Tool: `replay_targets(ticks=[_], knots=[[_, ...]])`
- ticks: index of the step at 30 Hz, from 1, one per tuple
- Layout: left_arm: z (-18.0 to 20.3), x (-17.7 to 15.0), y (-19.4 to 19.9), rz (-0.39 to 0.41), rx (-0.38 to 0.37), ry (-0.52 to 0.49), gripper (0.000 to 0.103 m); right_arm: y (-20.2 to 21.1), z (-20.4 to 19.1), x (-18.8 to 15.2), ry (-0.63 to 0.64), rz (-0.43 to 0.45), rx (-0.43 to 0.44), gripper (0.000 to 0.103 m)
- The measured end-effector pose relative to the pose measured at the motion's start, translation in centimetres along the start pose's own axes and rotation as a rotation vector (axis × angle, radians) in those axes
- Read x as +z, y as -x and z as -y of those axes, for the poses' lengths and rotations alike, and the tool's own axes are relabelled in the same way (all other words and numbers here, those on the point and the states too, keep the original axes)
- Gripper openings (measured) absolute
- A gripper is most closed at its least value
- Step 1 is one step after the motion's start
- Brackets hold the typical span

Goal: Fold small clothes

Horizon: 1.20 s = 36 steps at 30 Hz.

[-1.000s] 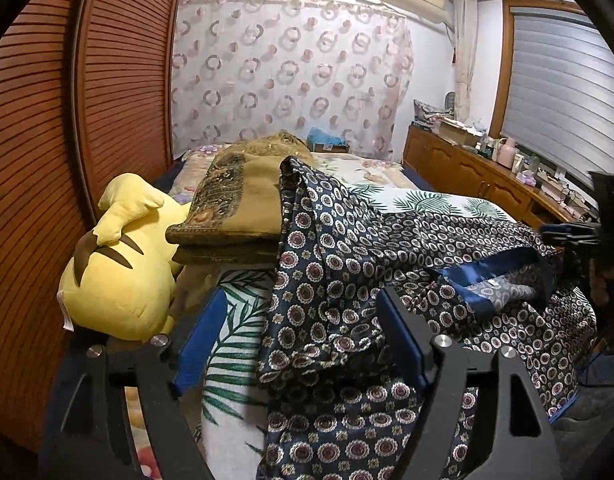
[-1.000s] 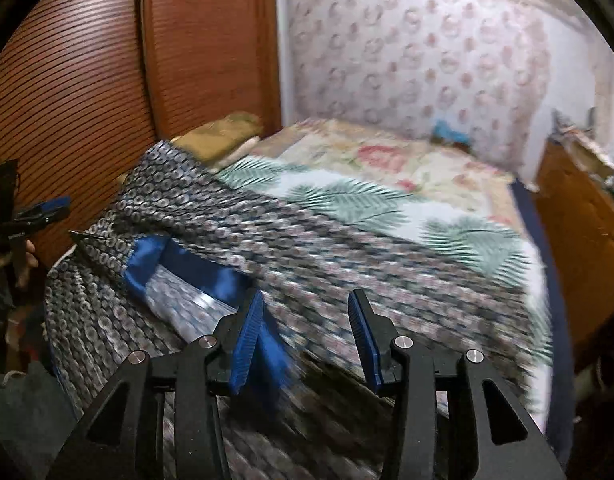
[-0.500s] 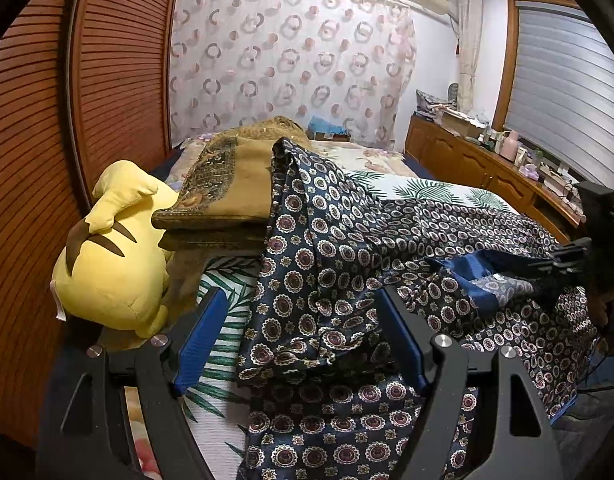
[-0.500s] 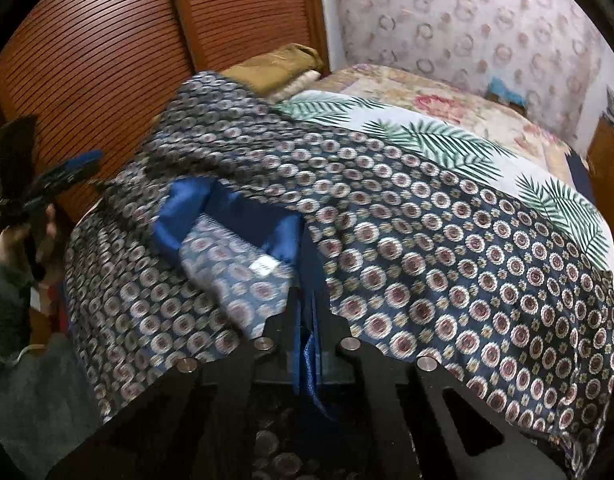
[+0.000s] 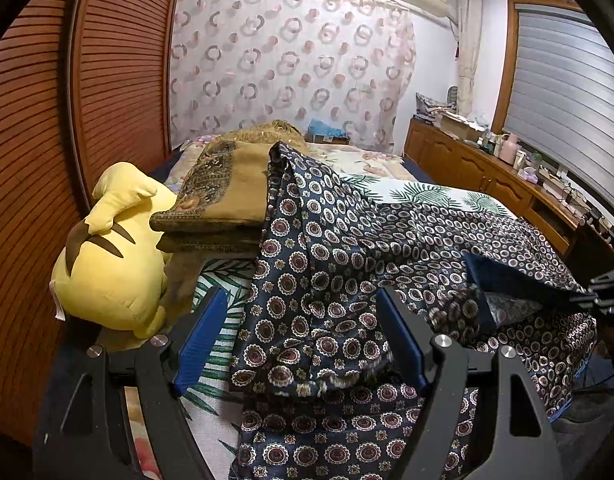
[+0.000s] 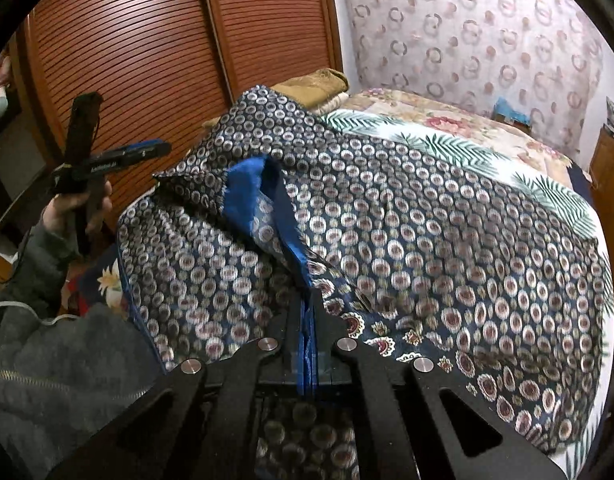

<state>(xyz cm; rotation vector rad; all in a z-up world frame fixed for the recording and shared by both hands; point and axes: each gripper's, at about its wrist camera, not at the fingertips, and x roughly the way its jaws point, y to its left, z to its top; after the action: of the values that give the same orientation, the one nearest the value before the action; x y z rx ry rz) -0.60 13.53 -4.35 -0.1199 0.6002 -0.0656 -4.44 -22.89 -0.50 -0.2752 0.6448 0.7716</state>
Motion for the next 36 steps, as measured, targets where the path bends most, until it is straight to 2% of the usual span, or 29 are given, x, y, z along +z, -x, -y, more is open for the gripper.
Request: replay_targets(ticks=[10,13,15,17,19,21,24,27,30,36], knots=[[-0.1,-0.4,-0.2,-0.008,0.013,0.005,0.078,2.4,-0.1,-2.6,-0.045,-0.038,-0.028,0.002],[-0.5,-0.8,-0.7,-0.024,0.028,0.007,0.078,3.1,-0.2,-2.5,-0.036,-0.051,-0.07,0.017],[-0.6,-1.1,-0.9,-0.036,0.037,0.004,0.078,4.3,-0.1,-2.4,-0.034,-0.043,-0.111,0.043],[-0.6,-1.5,-1.1,-0.049,0.046,-0.005,0.078,5.6,0.2,-2.3,-0.042,-0.023,-0.137,0.048],[-0.4,-1.7,-1.2,-0.061,0.043,-0.016,0.076,7.2,0.7,-2.3,-0.045,-0.001,-0.165,0.049],[-0.2,-2.0,-1.4,-0.079,0.035,-0.027,0.061,8.8,1.4,-2.4,-0.051,0.02,-0.209,0.05],[0.0,-2.3,-1.9,-0.116,0.033,-0.04,0.05,10.5,2.9,-3.2,-0.08,0.036,-0.28,0.051],[0.1,-2.7,-2.4,-0.142,0.034,-0.045,0.047,11.5,5.1,-4.3,-0.117,0.037,-0.362,0.051],[0.3,-3.0,-2.7,-0.164,0.032,-0.055,0.044,10.5,7.5,-5.4,-0.19,0.002,-0.429,0.051],[0.1,-3.4,-3.1,-0.191,0.047,-0.054,0.044,8.4,11.9,-8.5,-0.33,-0.078,-0.487,0.051]])
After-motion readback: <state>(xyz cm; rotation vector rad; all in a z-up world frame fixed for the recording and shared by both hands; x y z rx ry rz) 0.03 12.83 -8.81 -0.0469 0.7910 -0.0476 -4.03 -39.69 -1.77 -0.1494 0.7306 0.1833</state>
